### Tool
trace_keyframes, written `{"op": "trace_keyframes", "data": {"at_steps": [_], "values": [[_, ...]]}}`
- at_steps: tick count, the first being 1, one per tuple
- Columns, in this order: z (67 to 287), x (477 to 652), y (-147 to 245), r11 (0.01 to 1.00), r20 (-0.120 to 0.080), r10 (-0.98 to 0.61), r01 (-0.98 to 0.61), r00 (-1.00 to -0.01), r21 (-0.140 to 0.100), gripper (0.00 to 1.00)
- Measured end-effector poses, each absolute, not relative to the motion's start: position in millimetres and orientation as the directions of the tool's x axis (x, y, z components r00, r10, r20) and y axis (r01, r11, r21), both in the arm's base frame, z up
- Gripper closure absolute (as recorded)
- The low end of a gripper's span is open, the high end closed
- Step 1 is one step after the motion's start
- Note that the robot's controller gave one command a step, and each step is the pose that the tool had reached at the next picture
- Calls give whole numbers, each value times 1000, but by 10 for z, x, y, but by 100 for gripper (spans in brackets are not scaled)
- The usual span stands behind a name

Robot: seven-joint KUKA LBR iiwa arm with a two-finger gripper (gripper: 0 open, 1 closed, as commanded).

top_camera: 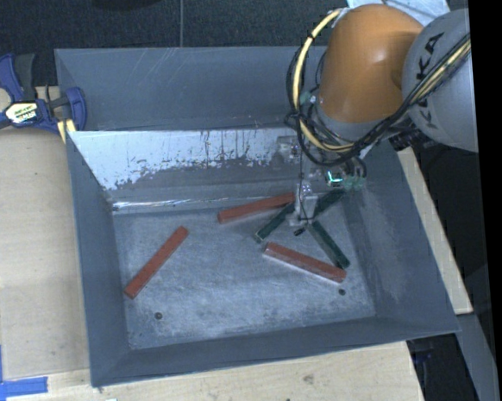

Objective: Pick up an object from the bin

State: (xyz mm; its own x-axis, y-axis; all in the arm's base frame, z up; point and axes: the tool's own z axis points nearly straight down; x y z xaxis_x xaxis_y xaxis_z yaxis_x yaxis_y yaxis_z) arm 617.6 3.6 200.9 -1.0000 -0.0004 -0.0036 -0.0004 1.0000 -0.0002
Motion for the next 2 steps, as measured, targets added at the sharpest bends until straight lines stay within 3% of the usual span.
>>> {"op": "trace_keyframes", "data": {"at_steps": [1, 2], "values": [[720, 6223, -165, 928, -1, -372, -372, -928, 0, 0], [767, 6258, -158, 929, -16, -370, -370, -929, -4, 100]]}}
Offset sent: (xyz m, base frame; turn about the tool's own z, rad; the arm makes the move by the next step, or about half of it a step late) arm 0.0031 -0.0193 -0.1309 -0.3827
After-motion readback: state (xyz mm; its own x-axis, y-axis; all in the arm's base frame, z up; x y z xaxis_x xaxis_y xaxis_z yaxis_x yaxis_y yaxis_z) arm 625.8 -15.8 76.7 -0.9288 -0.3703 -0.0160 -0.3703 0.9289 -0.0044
